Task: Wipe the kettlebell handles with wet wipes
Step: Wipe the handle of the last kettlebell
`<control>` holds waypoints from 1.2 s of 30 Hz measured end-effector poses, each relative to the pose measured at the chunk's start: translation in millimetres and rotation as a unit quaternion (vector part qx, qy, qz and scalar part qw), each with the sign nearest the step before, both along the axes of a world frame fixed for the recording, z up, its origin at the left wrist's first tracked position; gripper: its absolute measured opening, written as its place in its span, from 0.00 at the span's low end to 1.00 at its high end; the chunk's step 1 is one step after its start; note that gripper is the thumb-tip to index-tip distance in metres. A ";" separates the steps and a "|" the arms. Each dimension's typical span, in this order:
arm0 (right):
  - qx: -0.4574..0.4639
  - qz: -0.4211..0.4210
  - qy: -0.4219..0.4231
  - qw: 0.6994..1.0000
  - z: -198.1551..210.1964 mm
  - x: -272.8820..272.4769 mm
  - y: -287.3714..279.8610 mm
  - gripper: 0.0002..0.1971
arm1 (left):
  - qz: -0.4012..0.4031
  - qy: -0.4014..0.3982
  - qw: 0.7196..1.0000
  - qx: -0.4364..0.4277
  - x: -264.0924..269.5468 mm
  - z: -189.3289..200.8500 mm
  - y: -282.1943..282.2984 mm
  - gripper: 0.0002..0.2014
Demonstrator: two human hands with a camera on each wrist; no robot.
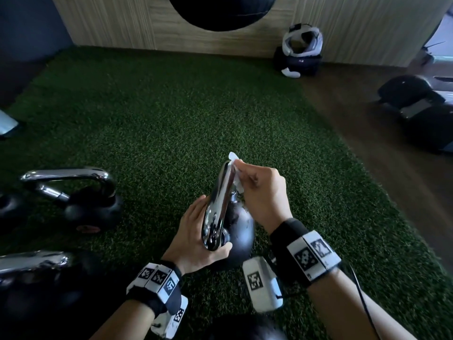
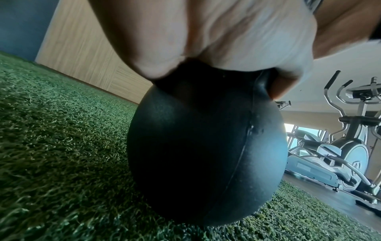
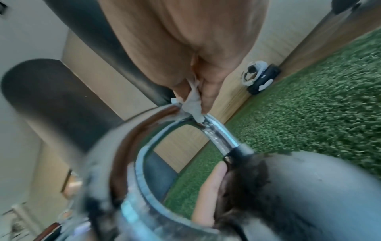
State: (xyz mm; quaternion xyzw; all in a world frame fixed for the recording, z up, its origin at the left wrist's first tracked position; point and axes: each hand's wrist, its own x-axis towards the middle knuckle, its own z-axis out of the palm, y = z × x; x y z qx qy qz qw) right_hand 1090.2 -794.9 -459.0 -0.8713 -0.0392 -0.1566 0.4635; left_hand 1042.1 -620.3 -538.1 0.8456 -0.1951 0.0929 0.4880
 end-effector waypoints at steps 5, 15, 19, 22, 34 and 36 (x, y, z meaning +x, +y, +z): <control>0.044 0.096 0.004 0.994 22.1 -59.9 -1.1 0.10 | 0.011 0.072 0.997 0.029 8.2 -15.5 3.9 0.50; 0.229 0.099 0.137 0.959 7.6 -52.4 -11.0 0.06 | -0.008 0.089 0.996 -0.024 15.2 -29.4 5.4 0.47; 0.236 0.129 0.166 0.949 12.3 -58.0 -12.4 0.06 | -0.030 0.088 0.996 -0.017 14.5 -30.6 5.9 0.43; 0.245 0.131 0.165 0.946 10.4 -51.2 -16.0 0.06 | -0.018 0.090 0.996 0.014 12.0 -23.1 8.8 0.52; 0.182 0.230 0.221 0.930 -17.9 -55.9 -21.6 0.07 | -0.073 0.010 0.984 0.161 10.9 -19.0 11.9 0.42; 0.167 0.223 0.225 0.934 -28.6 -55.0 -19.3 0.07 | -0.059 0.002 0.987 0.151 11.2 -18.9 10.4 0.48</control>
